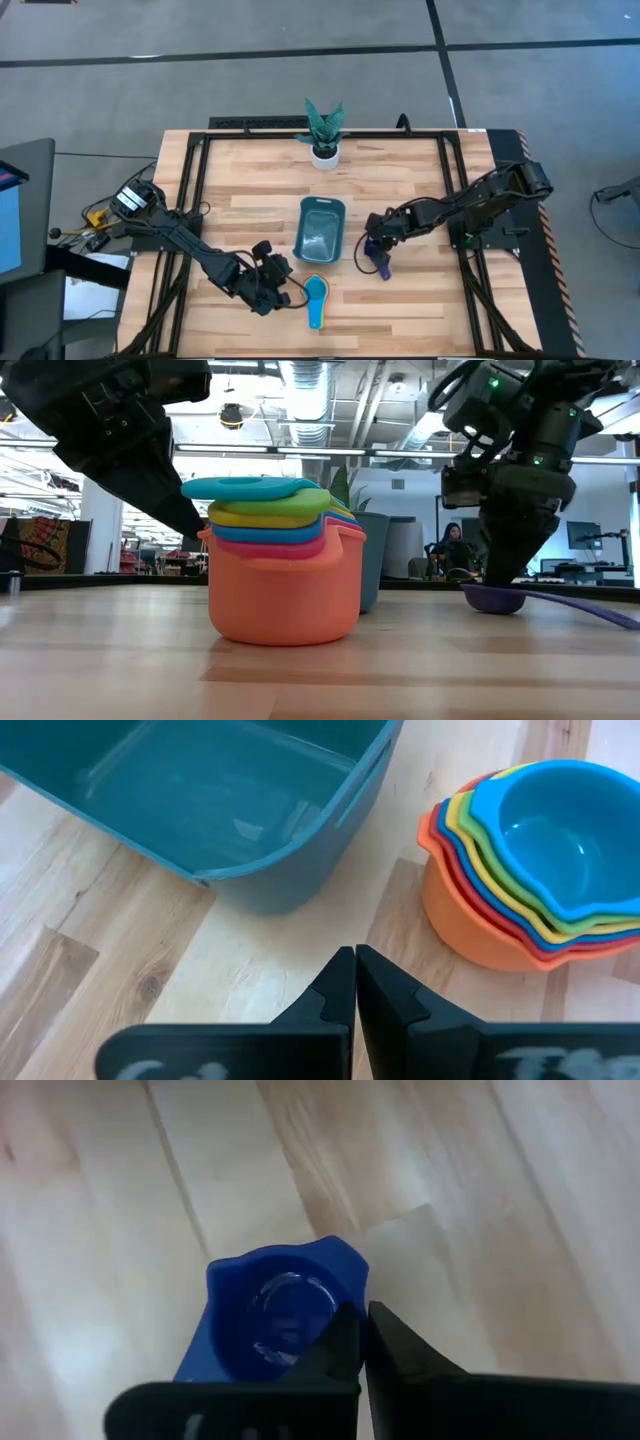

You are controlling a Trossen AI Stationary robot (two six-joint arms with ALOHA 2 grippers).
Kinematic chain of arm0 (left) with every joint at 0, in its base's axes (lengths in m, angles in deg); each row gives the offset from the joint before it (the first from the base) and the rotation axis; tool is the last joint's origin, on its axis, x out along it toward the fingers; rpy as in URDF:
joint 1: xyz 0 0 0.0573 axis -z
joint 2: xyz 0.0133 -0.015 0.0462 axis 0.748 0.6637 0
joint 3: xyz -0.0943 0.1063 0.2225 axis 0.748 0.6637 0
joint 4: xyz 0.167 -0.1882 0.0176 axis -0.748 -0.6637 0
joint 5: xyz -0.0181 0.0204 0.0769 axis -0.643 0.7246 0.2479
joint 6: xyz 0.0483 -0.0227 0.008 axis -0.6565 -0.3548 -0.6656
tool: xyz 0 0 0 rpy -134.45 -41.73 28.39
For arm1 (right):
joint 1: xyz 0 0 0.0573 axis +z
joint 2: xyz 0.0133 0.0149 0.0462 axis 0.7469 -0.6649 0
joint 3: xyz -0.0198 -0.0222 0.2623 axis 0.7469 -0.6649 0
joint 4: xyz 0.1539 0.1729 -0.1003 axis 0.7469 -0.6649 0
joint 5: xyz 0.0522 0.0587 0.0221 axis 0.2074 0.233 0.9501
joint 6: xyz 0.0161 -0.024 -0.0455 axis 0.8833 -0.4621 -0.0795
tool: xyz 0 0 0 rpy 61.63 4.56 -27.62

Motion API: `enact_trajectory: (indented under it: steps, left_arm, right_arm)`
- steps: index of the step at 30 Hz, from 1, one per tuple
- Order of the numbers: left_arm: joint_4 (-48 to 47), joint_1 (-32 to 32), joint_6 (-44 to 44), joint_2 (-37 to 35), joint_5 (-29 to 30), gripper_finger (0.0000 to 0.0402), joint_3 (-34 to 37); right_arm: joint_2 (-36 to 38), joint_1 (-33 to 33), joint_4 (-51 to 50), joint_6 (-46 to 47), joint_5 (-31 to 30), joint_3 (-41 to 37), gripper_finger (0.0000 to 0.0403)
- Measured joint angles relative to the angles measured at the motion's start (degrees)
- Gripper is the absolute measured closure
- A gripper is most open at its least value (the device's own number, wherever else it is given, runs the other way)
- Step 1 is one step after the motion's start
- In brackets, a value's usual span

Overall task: Nest measuring cups in basket
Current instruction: Stack the dark blue measuring cup on top of the light blue measuring cup

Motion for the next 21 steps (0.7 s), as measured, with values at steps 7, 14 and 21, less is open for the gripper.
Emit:
enact_trajectory:
  steps: [7, 14, 21]
  left_arm:
    - [-0.03, 0.00, 2.38, 0.00, 0.24, 0.0401, 0.00]
    - [-0.55, -0.02, 2.38, 0.00, 1.40, 0.0401, 0.00]
    - [-0.55, -0.04, 2.36, 0.00, 1.97, 0.0401, 0.00]
  right_arm:
    - [0.59, 6.36, 6.46, 16.36, -0.34, 2.20, 0.0397]
    - [0.59, 14.14, 6.71, 21.62, -7.53, 11.79, 0.0398]
    - [-7.95, 15.63, 6.22, 22.61, -10.57, 21.60, 0.0396]
